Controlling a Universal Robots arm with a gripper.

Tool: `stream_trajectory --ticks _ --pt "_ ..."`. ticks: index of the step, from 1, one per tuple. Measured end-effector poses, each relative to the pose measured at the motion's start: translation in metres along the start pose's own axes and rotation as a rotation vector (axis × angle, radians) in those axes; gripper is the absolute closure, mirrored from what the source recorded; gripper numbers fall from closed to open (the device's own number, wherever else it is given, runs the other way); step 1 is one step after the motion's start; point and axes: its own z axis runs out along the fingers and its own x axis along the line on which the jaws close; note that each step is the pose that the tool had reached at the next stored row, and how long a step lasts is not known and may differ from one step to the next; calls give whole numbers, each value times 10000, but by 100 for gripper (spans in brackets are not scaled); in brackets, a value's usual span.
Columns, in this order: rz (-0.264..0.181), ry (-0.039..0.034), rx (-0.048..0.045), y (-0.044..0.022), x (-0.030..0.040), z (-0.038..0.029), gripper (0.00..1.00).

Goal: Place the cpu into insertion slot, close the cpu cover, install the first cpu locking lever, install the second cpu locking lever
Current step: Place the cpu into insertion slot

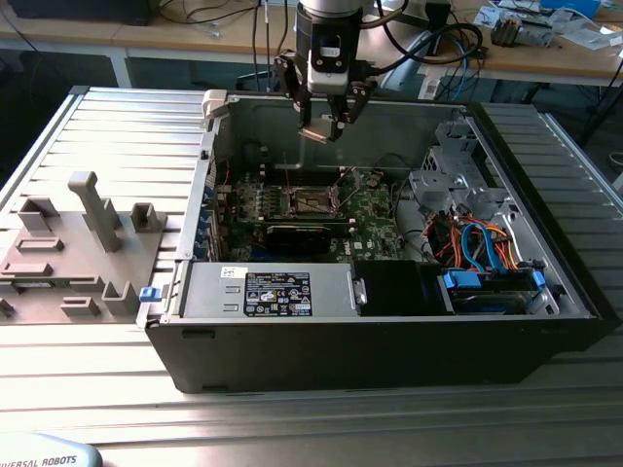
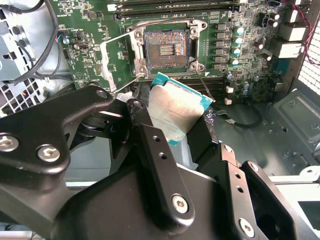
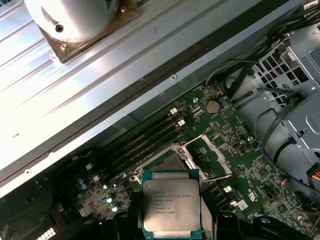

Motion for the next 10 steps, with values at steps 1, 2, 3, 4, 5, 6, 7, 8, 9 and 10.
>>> stream_trajectory --ticks 1,2,3,4,5,6,7,8,9,10 --pt "4 -1 0 0 0 0 46" --pt "10 -1 0 0 0 1 46" --pt "13 -1 0 0 0 1 46" --pt "18 -2 -1 0 0 1 46" --pt "21 -2 0 0 0 1 46" --pt "28 -2 -1 0 0 2 46" --pt "36 -3 -1 0 0 3 46" --pt "42 -4 0 0 0 3 46" --pt "45 -4 0 0 0 3 46" --pt "50 -4 -1 0 0 4 46"
